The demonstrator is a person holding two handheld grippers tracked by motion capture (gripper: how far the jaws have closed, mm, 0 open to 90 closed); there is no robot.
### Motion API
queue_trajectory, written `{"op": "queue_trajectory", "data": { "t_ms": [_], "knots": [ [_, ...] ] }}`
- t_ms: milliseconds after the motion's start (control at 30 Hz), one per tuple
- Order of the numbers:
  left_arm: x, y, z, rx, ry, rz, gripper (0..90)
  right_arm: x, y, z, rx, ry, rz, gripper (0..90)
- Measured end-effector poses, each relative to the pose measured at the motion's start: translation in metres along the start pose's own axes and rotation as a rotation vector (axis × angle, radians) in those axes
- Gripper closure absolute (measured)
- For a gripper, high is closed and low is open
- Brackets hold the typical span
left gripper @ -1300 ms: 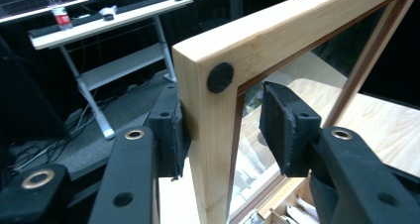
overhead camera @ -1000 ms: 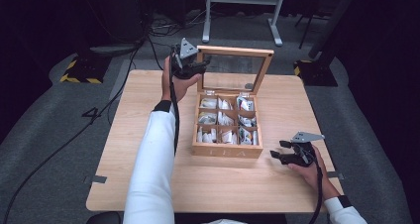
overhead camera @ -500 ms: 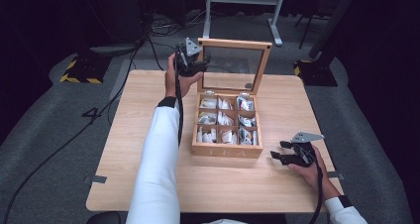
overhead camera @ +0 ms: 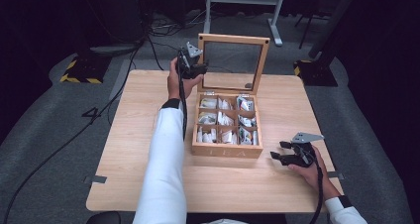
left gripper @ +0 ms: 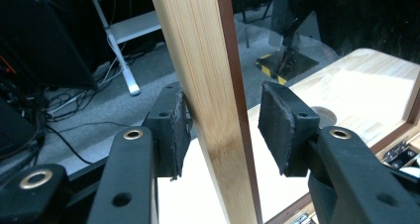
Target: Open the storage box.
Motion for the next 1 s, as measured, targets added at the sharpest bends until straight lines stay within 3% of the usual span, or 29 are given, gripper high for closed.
{"op": "queue_trajectory", "data": {
  "t_ms": [267,500,1000],
  "knots": [
    [0.02,0.012,0.002,-0.01,0.029,-0.08,58.3,0.001,0.001,0.0,-0.003,0.002,-0.004,33.7],
    [0.036,0.015,0.005,0.004,0.018,-0.103,58.7,0.001,0.003,-0.001,-0.004,0.0,-0.017,33.9],
    [0.065,0.018,0.008,0.055,0.062,-0.178,57.4,0.001,0.004,-0.001,-0.001,-0.003,-0.021,34.0]
  ]
}}
Point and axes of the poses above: each handheld gripper's, and its own axes: y roughly forward along the jaws, x roughly out of its underside, z roughly to its right, the point moved 1 cm from there along y, roughly forward along the jaws, and after that the axes turned 14 degrees about -x, right-handed, at the moved point
